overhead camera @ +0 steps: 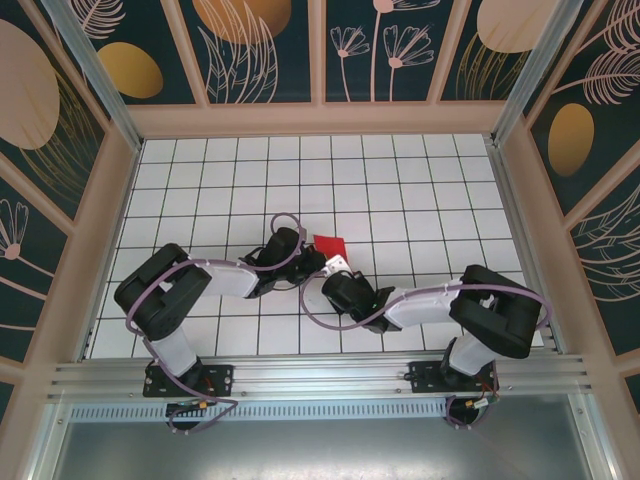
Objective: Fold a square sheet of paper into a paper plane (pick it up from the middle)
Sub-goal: Fold the wing for the fifth time at the center of the table.
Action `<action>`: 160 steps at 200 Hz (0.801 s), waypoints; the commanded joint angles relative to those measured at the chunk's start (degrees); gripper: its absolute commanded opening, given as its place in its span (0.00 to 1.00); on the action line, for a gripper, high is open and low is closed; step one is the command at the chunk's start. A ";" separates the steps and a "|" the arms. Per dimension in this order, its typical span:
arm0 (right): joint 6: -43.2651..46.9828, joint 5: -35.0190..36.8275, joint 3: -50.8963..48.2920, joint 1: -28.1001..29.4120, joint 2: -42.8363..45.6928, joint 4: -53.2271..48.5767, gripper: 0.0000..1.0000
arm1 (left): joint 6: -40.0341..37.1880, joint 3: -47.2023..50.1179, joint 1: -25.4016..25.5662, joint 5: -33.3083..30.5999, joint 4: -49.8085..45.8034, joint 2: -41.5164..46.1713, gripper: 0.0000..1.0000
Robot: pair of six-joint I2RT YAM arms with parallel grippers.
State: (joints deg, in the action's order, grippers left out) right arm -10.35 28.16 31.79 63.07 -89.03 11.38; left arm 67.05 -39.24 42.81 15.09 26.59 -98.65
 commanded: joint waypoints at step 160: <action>-21.51 -49.88 -14.03 -23.28 3.00 29.71 0.00 | -7.26 6.46 0.04 -11.31 -2.85 17.89 0.49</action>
State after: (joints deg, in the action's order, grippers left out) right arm -27.20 -14.39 18.94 41.60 -84.23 35.38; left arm 61.43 -33.30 42.81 0.69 19.66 -78.96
